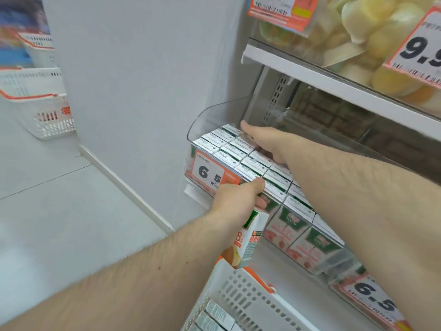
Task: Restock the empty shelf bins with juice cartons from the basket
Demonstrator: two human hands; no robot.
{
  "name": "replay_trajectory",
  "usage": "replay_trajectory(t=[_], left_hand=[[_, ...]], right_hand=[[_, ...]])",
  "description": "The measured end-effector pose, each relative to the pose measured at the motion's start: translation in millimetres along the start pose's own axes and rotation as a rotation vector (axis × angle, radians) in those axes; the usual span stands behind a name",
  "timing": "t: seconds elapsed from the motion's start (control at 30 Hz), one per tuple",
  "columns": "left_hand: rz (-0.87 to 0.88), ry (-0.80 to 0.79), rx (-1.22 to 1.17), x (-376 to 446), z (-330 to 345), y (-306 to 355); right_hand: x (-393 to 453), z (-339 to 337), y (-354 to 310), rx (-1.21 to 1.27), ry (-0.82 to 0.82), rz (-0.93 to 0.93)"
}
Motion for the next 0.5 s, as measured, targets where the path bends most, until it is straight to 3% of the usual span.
replay_trajectory(t=[0.13, 0.5], left_hand=[[-0.002, 0.002, -0.011, 1, 1, -2], [-0.01, 0.011, -0.004, 3, 1, -3]], right_hand=[[10, 9, 6, 0.193, -0.105, 0.114], [14, 17, 10, 0.286, -0.166, 0.171]])
Point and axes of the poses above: each hand's wrist, its own x-axis towards the middle knuckle, its own z-axis out of the palm, y = z × x, the point moved 8 cm from there along x, towards the middle knuckle, and after that the axes turned 7 degrees about y, right-handed, at the moved point
